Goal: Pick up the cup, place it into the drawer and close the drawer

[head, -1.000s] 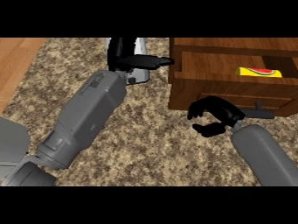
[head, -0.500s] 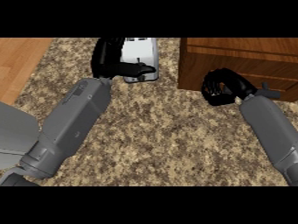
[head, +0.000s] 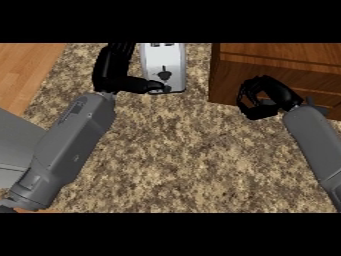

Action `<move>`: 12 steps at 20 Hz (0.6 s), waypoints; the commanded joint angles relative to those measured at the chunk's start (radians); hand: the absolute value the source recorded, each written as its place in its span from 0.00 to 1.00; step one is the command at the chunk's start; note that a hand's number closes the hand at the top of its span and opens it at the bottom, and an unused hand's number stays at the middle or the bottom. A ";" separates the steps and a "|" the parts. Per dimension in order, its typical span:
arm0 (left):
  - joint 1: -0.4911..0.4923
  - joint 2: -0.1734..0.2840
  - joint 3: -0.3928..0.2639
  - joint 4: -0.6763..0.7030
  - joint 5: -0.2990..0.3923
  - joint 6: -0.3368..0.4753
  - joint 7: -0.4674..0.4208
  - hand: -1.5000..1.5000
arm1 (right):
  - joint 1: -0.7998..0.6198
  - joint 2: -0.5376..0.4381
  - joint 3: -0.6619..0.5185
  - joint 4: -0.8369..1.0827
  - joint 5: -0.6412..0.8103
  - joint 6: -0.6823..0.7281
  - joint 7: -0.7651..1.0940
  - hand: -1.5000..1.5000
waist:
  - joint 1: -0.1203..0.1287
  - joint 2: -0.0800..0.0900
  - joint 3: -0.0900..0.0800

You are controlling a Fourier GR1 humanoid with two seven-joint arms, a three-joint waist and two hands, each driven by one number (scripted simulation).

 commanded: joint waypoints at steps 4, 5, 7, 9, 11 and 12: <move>0.038 0.021 -0.007 -0.028 0.005 -0.044 0.007 0.00 | -0.169 -0.122 -0.102 0.035 -0.028 -0.057 0.076 1.00 | 0.047 0.021 -0.008; 0.024 0.017 -0.008 -0.035 0.004 -0.042 0.011 0.00 | -0.170 -0.136 -0.108 0.030 -0.040 -0.032 0.076 1.00 | 0.046 0.021 -0.007; 0.035 0.015 -0.008 -0.038 0.008 -0.046 0.014 0.00 | -0.166 -0.140 -0.112 0.019 -0.049 -0.022 0.080 1.00 | 0.049 0.021 -0.008; 0.049 0.015 -0.007 -0.039 0.014 -0.061 0.010 0.00 | -0.164 -0.146 -0.119 0.006 -0.065 0.000 0.079 1.00 | 0.055 0.025 -0.009; 0.042 0.022 0.000 -0.049 0.018 -0.062 0.011 0.00 | -0.157 -0.148 -0.126 -0.004 -0.077 0.010 0.078 1.00 | 0.058 0.023 -0.008; 0.068 0.009 -0.015 -0.052 0.011 -0.067 0.004 0.00 | -0.142 -0.154 -0.121 -0.005 -0.075 0.017 0.075 1.00 | 0.068 0.025 -0.008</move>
